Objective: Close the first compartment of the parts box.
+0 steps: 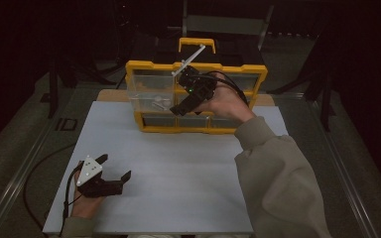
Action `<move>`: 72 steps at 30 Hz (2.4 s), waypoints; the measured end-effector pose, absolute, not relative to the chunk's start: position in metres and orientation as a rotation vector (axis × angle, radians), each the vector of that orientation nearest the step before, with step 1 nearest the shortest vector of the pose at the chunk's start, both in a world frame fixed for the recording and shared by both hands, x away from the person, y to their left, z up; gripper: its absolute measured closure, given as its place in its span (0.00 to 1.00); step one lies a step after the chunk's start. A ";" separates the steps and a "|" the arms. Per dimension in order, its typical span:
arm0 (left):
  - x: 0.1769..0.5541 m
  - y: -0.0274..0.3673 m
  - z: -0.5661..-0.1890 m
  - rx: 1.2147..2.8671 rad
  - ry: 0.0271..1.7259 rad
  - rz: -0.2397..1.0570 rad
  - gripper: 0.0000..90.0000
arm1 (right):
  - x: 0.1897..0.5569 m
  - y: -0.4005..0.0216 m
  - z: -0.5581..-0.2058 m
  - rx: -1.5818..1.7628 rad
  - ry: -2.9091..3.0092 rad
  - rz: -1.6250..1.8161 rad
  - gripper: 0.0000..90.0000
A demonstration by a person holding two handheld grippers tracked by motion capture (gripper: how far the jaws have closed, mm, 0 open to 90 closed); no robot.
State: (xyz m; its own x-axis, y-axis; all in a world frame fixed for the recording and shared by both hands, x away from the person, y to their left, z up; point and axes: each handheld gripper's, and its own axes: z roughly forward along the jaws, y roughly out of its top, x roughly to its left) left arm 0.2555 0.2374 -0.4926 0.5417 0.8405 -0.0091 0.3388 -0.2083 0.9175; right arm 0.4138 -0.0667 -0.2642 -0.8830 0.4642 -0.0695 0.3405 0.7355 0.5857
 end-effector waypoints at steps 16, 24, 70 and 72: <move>0.256 0.237 -0.493 1.786 0.980 0.633 0.00 | 0.412 -0.068 -0.271 0.605 2.745 0.825 0.44; 0.256 0.237 -0.493 1.790 0.979 0.632 0.00 | 0.406 -0.067 -0.269 0.509 2.779 0.850 0.76; 0.255 0.237 -0.493 1.787 0.980 0.635 0.00 | 0.404 -0.040 -0.279 0.445 2.784 0.949 1.00; 0.255 0.237 -0.493 1.787 0.980 0.634 0.00 | 0.404 -0.039 -0.280 0.447 2.785 0.950 1.00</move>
